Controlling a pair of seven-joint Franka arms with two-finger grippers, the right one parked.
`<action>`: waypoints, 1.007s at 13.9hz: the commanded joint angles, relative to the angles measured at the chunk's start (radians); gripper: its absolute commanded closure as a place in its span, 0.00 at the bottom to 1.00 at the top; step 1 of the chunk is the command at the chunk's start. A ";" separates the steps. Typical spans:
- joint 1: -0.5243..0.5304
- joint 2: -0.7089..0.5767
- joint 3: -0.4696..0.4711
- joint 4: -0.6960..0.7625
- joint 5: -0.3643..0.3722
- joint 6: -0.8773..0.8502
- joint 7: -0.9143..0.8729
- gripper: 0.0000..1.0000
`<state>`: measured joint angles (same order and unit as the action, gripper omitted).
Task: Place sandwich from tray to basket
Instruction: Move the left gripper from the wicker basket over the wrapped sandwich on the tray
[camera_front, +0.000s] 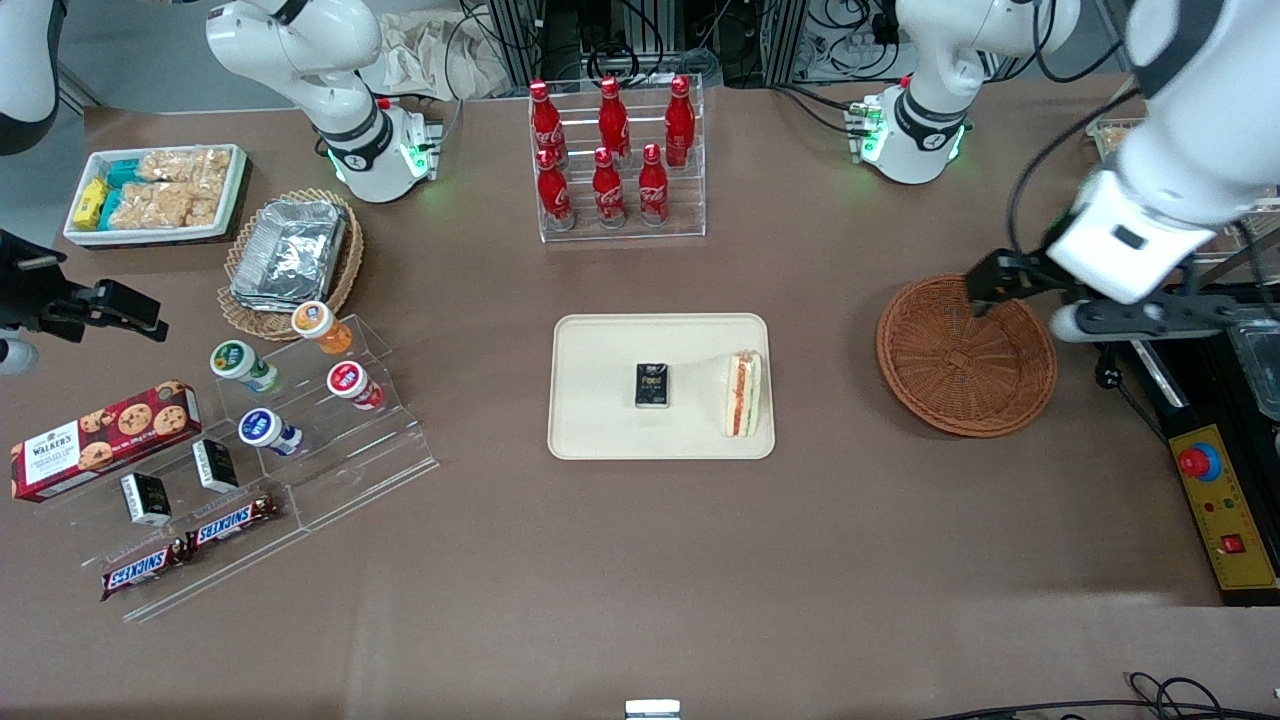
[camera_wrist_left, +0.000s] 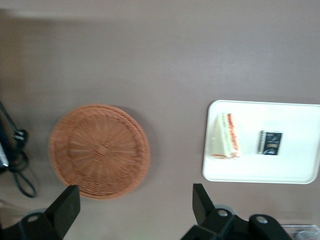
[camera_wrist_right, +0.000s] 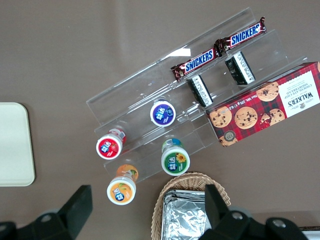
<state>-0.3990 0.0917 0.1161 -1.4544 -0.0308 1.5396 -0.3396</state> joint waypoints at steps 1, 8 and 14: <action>-0.095 0.013 0.014 0.006 -0.024 0.034 -0.177 0.00; -0.240 0.010 0.007 -0.214 -0.020 0.246 -0.351 0.00; -0.351 0.017 0.007 -0.456 -0.004 0.477 -0.340 0.00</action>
<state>-0.7105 0.1262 0.1094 -1.8069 -0.0430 1.9153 -0.6736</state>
